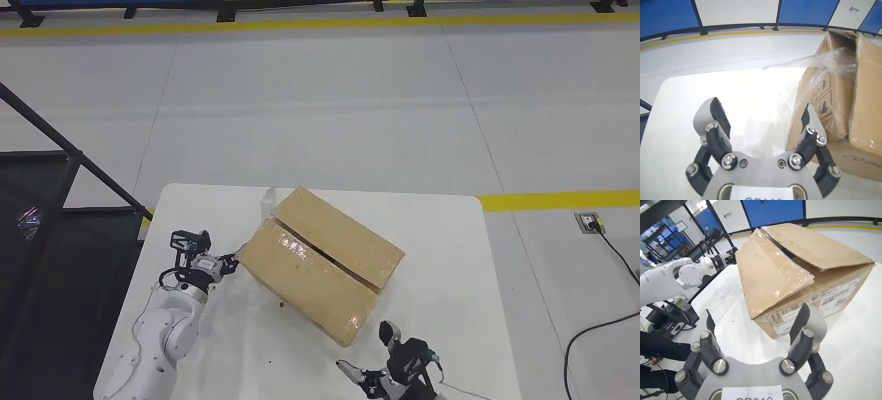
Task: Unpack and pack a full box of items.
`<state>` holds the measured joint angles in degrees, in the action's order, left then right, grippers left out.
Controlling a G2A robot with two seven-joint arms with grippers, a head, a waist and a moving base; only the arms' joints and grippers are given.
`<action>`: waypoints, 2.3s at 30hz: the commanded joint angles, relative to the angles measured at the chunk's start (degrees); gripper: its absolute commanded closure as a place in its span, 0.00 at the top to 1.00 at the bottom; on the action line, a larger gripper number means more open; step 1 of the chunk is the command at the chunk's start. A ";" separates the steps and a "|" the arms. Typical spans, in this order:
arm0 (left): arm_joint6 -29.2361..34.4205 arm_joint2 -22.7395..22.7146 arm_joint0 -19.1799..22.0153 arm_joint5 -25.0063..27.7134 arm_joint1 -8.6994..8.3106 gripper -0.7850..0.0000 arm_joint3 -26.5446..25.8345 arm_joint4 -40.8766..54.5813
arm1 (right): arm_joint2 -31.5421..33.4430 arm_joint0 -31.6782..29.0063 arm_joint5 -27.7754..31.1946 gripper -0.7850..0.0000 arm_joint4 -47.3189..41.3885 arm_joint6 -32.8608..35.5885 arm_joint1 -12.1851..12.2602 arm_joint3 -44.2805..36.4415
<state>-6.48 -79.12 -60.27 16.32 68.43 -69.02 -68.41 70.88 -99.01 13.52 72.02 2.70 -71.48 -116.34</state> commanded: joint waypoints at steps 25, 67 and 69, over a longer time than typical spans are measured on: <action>-0.83 -1.56 -5.86 5.25 -0.90 1.00 -4.40 -1.70 | 2.24 -0.59 -10.42 1.00 6.63 -12.57 -0.39 0.10; -1.31 -2.91 -8.18 3.88 -1.06 1.00 -7.27 -0.53 | 0.39 0.28 -0.76 1.00 16.23 -12.33 0.45 3.87; -1.26 -2.98 -8.32 3.95 -1.07 1.00 -7.43 -0.42 | 0.51 0.15 -0.42 1.00 18.20 -10.29 0.61 4.42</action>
<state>-7.76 -82.09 -68.54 20.23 67.37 -76.41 -68.89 71.40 -98.84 13.09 89.46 -8.57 -70.92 -112.15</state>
